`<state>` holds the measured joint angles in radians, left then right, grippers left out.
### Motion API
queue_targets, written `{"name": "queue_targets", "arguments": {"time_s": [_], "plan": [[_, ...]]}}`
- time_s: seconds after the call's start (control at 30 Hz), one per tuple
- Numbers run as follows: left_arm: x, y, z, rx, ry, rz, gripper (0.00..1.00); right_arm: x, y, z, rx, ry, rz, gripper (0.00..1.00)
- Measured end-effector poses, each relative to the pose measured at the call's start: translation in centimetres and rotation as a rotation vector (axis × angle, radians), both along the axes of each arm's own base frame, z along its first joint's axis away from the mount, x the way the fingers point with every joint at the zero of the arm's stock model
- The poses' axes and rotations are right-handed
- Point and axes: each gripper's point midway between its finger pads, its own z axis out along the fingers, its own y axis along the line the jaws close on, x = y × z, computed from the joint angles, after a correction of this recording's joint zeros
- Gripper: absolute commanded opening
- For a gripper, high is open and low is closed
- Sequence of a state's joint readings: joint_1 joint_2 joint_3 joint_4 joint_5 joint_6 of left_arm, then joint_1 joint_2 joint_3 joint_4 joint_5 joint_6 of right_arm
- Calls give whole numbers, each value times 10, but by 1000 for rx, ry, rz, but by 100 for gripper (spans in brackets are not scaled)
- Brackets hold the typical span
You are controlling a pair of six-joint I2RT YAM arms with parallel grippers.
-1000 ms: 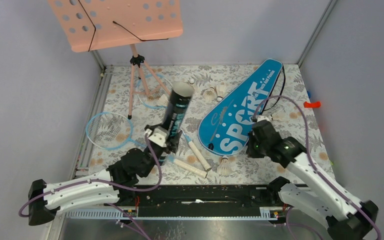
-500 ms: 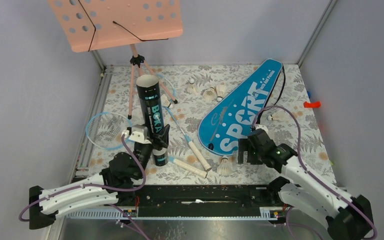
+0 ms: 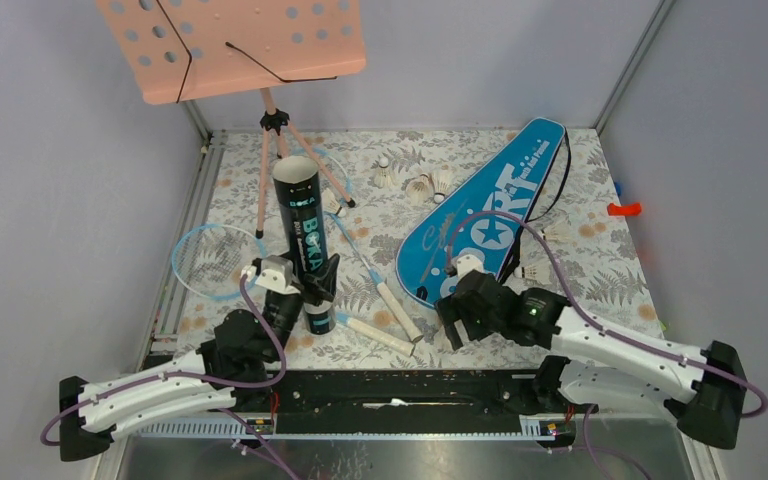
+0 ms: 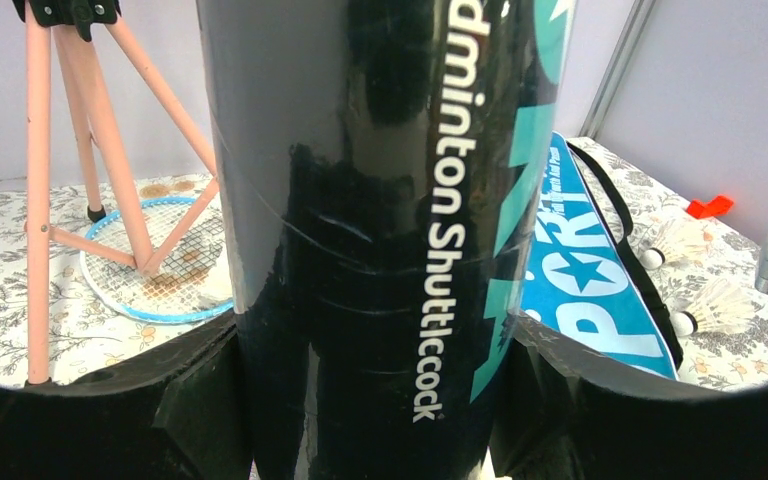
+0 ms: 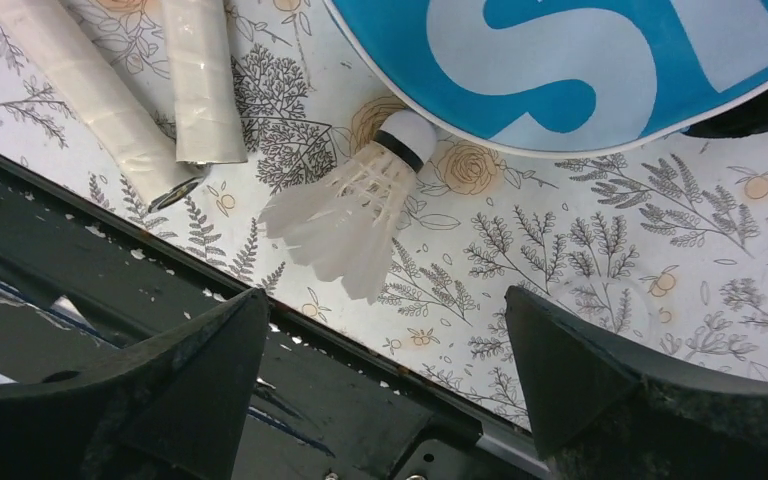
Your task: Pack up the badminton gear
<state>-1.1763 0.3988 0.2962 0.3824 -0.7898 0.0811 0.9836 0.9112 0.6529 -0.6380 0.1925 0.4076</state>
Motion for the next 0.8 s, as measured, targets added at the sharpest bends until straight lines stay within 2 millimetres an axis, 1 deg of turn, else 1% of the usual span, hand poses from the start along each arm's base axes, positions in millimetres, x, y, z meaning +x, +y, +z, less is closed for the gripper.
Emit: {"name": "queue_targets", "arguments": {"time_s": [0.03, 0.13, 0.2, 0.33, 0.47, 0.57, 0.73, 0.8], "plan": [[0, 0, 0, 0, -1, -2, 12, -2, 2, 0, -22, 1, 16, 86], [0, 0, -5, 10, 1, -5, 12, -5, 13, 4, -74, -14, 67, 81], [0, -1, -6, 18, -1, -7, 12, -8, 21, 2, -113, -21, 110, 79], [-1, -2, -6, 32, -6, -11, 12, -16, 33, -12, -232, -4, 186, 76], [-1, -3, -6, 42, -12, -21, 12, -10, 34, -23, -376, -8, 195, 69], [-2, -4, -6, 48, -16, -27, 12, -2, 30, -28, -455, -28, 174, 57], [-2, -6, -9, 65, -20, -35, 12, 2, 25, -35, -526, -31, 171, 37], [-2, -6, -11, 74, -21, -37, 12, 2, 24, -39, -549, -26, 180, 24]]}}
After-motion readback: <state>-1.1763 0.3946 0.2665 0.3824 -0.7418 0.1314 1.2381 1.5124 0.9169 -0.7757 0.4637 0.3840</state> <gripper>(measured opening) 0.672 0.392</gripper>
